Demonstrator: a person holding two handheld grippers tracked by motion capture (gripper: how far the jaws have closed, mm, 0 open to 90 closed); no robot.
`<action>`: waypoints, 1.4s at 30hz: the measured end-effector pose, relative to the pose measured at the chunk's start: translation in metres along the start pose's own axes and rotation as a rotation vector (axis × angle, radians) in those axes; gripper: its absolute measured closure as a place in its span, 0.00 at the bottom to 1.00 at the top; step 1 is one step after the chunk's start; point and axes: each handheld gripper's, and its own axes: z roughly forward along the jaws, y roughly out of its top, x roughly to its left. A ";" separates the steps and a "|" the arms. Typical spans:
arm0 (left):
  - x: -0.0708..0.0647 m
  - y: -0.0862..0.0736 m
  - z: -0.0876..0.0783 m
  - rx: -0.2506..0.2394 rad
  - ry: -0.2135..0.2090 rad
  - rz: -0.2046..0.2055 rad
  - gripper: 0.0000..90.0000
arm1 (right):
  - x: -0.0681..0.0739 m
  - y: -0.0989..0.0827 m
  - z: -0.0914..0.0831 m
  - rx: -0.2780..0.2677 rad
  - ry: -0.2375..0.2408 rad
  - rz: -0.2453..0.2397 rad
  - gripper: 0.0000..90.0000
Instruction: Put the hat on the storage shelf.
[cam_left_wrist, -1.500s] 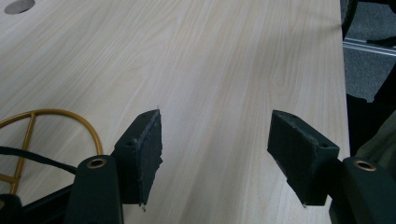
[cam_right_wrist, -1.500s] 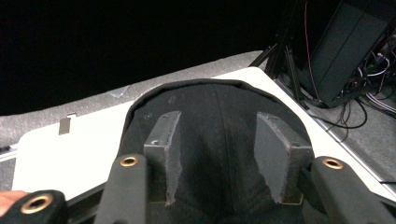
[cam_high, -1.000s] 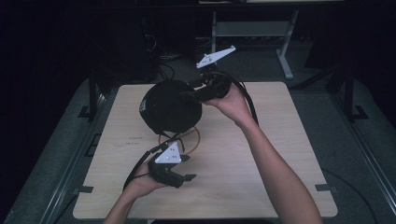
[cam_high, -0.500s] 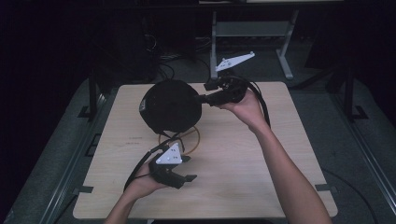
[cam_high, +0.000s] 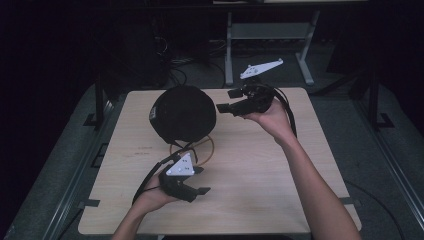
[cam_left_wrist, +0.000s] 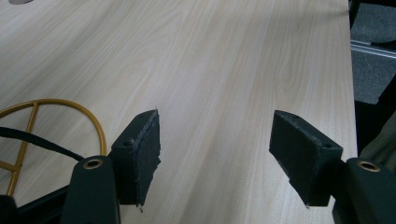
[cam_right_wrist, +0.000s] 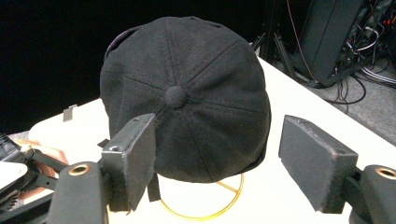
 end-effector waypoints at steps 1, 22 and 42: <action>0.000 0.000 0.000 0.000 0.000 0.000 0.37 | 0.000 0.000 0.000 0.000 0.000 0.000 0.29; -0.001 0.000 0.000 -0.001 -0.002 0.007 0.36 | -0.005 -0.020 -0.010 0.022 -0.024 0.012 0.22; -0.002 0.000 0.002 0.008 -0.006 0.018 0.36 | -0.012 -0.047 -0.024 0.036 -0.053 0.040 0.20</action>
